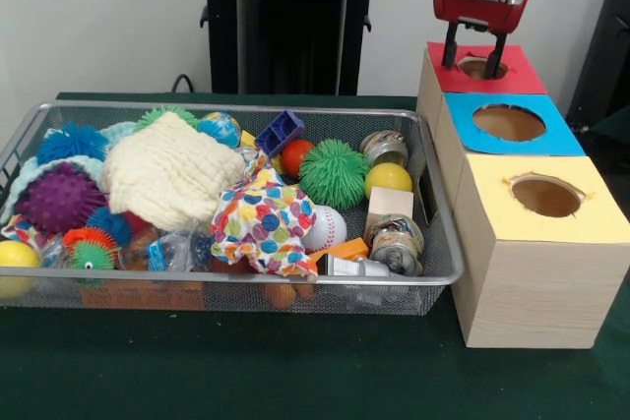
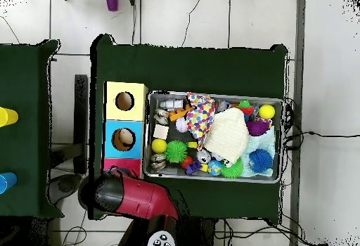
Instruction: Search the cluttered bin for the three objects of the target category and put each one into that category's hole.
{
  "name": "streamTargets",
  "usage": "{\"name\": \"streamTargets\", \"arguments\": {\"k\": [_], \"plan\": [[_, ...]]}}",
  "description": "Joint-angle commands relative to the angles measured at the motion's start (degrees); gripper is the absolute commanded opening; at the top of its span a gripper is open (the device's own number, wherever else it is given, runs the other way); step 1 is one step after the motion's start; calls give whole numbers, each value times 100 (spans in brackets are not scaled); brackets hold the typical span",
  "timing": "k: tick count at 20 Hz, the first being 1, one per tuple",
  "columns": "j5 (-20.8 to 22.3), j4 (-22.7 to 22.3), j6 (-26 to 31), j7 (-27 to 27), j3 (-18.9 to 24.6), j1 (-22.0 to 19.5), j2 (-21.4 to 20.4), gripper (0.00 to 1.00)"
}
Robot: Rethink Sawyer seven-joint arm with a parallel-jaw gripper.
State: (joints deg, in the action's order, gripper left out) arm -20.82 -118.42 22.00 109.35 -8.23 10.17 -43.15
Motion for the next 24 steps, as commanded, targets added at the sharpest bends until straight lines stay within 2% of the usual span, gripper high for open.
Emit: {"name": "streamTargets", "arguments": {"k": [1,6,10,14,18,21,24], "plan": [[-261,29,126,1473,-27,47,81,100],[77,361,1143,1335,-533,120,-413,100],[192,467,1676,1132,-643,13,-767,100],[260,637,2064,1032,-720,-51,-866,100],[260,605,1912,847,-685,-169,-789,100],[534,959,1962,744,-835,-235,-454,100],[834,1319,1930,434,-861,-489,-164,100]]}}
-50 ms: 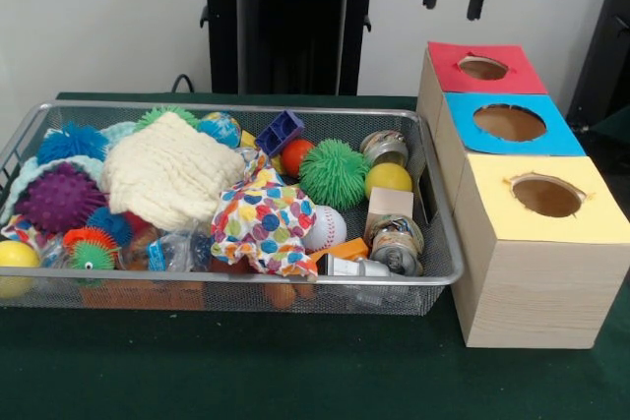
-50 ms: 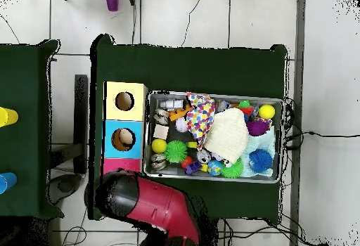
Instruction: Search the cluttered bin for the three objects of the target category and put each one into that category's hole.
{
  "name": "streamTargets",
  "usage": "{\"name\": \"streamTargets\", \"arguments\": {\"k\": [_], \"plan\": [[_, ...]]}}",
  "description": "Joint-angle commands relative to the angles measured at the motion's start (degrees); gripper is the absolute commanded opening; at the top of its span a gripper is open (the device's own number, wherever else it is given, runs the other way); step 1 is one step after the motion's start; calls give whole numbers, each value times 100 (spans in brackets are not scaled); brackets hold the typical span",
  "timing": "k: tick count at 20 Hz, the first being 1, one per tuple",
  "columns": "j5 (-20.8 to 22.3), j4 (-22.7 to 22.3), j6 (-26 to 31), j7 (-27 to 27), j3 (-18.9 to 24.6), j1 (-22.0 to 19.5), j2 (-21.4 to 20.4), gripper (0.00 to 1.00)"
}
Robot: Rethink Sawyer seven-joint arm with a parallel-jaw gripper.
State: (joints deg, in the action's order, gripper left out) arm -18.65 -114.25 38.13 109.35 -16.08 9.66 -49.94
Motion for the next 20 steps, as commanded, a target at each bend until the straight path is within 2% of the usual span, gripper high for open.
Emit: {"name": "streamTargets", "arguments": {"k": [1,4,8,13,20], "plan": [[707,1001,328,342,-69,-536,575,100],[963,1277,556,145,-67,-767,633,100],[1176,1536,581,-64,156,-1120,756,100],[1386,1807,950,-175,304,-1364,720,100],[1614,2077,848,-353,639,-1779,1047,100]]}}
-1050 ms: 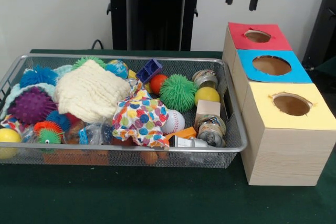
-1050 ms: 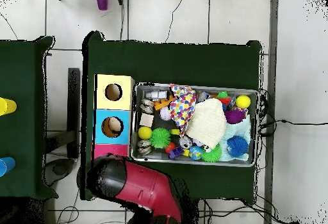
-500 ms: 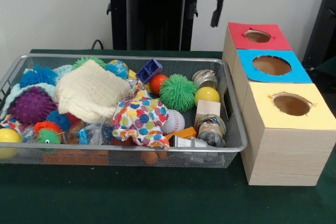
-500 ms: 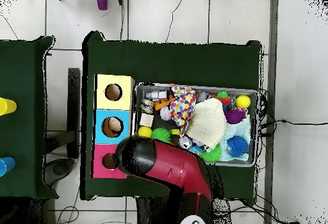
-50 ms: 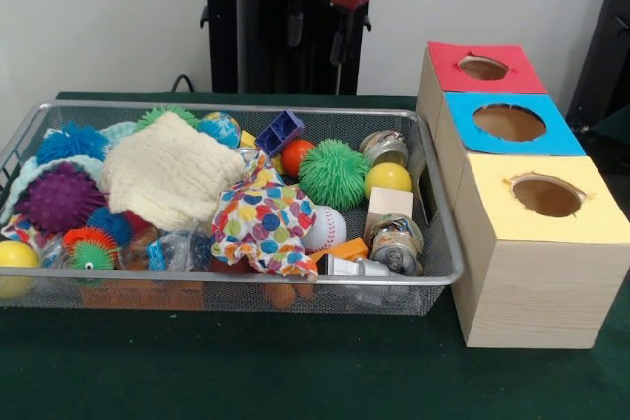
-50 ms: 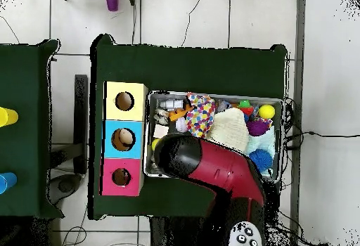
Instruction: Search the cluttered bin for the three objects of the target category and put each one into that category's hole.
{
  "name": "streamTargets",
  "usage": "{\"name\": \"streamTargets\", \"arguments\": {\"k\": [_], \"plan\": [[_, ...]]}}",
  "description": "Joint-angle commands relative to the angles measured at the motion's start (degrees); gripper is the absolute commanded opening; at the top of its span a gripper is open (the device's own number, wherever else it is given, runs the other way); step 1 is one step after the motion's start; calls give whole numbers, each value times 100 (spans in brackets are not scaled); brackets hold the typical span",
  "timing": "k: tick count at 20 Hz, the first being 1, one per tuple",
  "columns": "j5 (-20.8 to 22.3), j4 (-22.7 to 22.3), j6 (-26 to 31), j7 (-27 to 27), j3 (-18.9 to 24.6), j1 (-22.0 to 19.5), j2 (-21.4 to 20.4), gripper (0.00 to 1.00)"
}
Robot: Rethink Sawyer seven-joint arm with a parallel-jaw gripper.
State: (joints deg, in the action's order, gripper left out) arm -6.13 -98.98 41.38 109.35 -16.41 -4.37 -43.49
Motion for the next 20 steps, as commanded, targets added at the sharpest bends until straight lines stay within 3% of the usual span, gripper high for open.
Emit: {"name": "streamTargets", "arguments": {"k": [1,5,11,15,20], "plan": [[390,552,444,-358,708,-427,448,100],[592,713,235,-416,795,-590,646,100],[890,1060,371,-454,834,-738,846,100],[1018,808,316,-489,856,-826,626,100],[1136,813,341,-524,970,-976,658,100]]}}
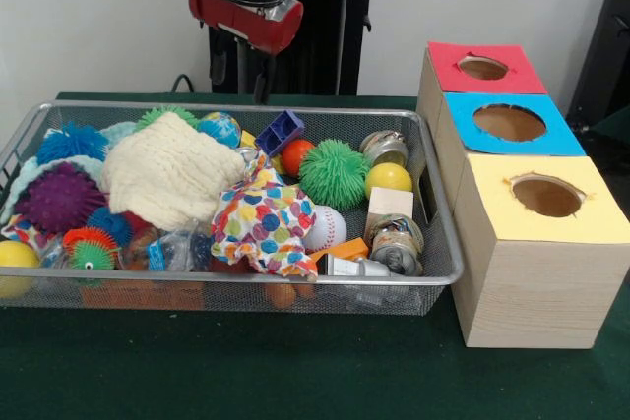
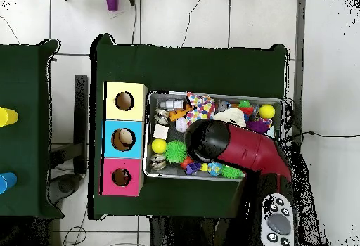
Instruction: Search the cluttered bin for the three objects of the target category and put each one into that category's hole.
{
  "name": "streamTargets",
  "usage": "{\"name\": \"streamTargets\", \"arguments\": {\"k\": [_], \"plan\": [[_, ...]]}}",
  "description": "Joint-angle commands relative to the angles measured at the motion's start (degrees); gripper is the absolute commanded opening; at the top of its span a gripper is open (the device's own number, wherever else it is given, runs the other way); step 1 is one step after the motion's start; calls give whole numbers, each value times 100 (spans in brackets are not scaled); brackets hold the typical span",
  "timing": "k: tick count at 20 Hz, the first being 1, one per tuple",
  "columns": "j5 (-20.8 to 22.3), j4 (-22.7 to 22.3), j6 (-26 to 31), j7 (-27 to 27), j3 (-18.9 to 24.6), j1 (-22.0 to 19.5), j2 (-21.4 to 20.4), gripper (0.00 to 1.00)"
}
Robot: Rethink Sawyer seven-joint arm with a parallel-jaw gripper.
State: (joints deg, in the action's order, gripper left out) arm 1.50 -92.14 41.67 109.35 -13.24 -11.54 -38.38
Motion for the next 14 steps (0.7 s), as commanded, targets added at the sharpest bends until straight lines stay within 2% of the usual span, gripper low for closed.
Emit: {"name": "streamTargets", "arguments": {"k": [1,8,14], "plan": [[393,113,329,-537,657,-275,122,100],[634,-6,95,-374,533,-229,104,100],[772,21,-158,-391,635,-418,261,100]]}}
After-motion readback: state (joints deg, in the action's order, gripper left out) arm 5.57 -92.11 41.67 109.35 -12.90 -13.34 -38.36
